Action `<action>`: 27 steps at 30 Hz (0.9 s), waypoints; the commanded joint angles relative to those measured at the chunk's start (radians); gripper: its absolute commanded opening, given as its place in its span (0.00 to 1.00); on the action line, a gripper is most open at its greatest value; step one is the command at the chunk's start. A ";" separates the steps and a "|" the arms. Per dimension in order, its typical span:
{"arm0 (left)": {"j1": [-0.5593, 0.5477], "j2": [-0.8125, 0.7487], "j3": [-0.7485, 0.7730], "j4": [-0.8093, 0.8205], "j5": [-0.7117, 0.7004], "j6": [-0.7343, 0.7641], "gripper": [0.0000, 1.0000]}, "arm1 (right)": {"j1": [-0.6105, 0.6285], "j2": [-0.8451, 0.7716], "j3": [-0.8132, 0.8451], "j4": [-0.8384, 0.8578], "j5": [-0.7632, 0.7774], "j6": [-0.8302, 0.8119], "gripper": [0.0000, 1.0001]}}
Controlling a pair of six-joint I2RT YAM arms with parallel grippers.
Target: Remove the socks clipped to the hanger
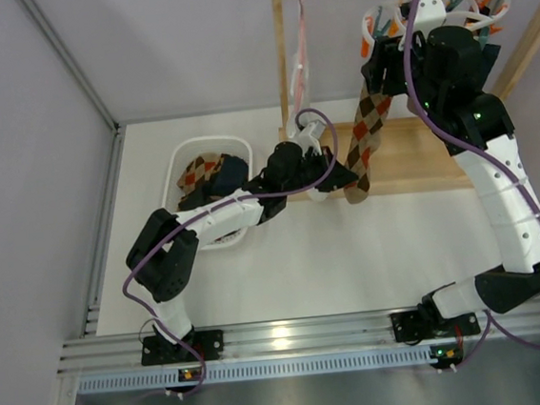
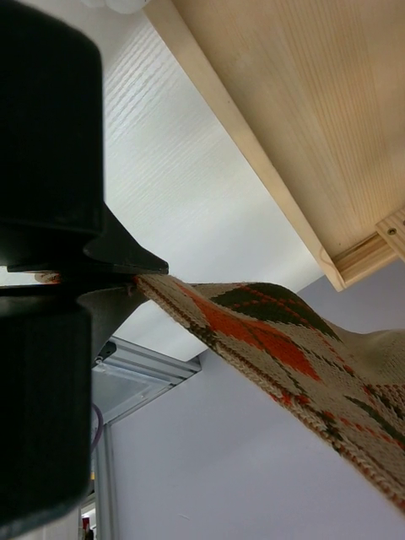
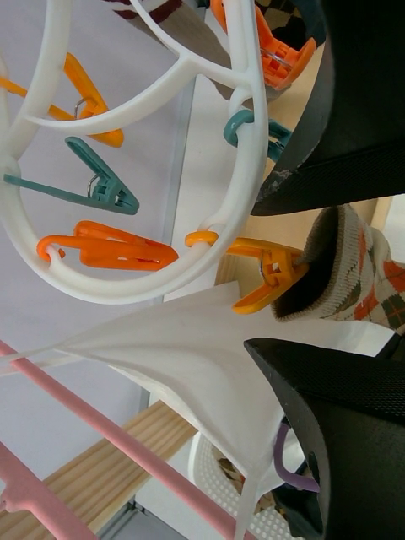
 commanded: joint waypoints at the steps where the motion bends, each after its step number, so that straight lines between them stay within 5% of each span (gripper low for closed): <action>1: -0.009 -0.009 0.016 0.042 0.021 -0.002 0.00 | -0.026 0.008 0.020 0.075 -0.054 -0.004 0.57; 11: -0.015 -0.007 0.023 0.042 0.032 -0.002 0.00 | -0.034 0.006 -0.011 0.133 -0.048 0.008 0.49; 15: -0.017 -0.007 0.023 0.042 0.032 -0.002 0.00 | -0.036 -0.009 -0.046 0.161 -0.042 0.011 0.32; 24: -0.017 -0.007 0.026 0.042 0.035 -0.005 0.00 | -0.034 -0.047 -0.108 0.207 -0.037 0.011 0.20; 27: -0.018 -0.004 0.026 0.042 0.034 -0.004 0.00 | -0.036 -0.073 -0.144 0.235 -0.037 0.036 0.06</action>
